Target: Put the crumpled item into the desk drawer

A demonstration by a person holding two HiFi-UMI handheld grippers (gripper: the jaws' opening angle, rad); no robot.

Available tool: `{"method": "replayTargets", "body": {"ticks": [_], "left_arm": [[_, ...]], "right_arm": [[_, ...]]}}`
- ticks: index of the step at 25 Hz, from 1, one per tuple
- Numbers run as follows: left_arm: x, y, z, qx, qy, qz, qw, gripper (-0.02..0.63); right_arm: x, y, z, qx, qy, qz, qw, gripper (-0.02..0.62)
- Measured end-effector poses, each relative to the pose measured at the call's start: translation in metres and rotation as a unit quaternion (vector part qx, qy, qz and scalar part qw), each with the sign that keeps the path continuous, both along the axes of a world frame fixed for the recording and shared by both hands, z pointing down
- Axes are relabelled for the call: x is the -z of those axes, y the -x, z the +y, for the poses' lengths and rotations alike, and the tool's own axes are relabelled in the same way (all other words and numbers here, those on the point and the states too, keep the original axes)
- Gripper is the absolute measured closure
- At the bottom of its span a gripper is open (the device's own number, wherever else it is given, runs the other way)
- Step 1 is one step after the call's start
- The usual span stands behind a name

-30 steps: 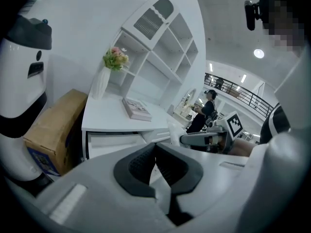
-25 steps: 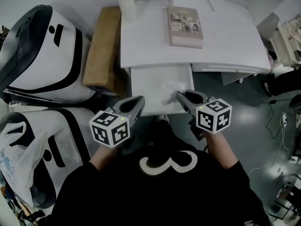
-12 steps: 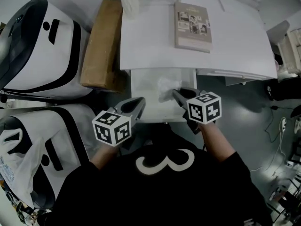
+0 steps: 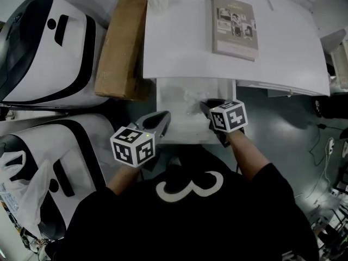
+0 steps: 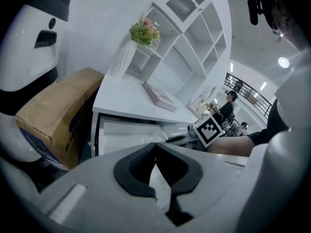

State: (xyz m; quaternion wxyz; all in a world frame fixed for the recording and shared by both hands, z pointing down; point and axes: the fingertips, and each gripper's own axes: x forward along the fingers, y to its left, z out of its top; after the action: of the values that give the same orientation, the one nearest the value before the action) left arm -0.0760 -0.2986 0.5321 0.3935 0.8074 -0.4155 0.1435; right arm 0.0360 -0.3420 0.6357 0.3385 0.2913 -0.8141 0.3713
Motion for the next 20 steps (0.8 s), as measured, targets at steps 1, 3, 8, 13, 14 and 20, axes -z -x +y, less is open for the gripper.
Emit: {"method": "replayTargets", "body": {"ticks": [1,3,8,13,14,20], "left_arm": [[-0.003,0.001,-0.001,0.002,0.003,0.002,1.0000,0.597],[-0.007,0.002,-0.002,0.004,0.009,0.004,0.9999,0.597],[-0.014,0.003,-0.007,0.010,0.017,0.009,0.9998,0.597],[-0.020,0.002,-0.016,0.016,0.025,0.017,0.9994,0.597],[-0.022,0.002,-0.017,0.015,0.026,0.017,0.9994,0.597],[-0.028,0.003,-0.021,0.017,0.033,0.015,0.9992,0.597]], "right_arm": [[-0.008,-0.001,-0.001,-0.001,0.005,0.007,1.000,0.548],[-0.022,-0.002,-0.004,-0.003,0.014,0.017,1.000,0.548],[-0.051,-0.001,-0.014,0.001,0.024,0.036,0.999,0.546],[-0.078,0.001,-0.019,0.012,0.035,0.053,0.998,0.545],[-0.082,0.001,-0.020,0.011,0.038,0.055,0.998,0.543],[-0.109,-0.003,-0.020,0.002,0.062,0.066,0.996,0.541]]}}
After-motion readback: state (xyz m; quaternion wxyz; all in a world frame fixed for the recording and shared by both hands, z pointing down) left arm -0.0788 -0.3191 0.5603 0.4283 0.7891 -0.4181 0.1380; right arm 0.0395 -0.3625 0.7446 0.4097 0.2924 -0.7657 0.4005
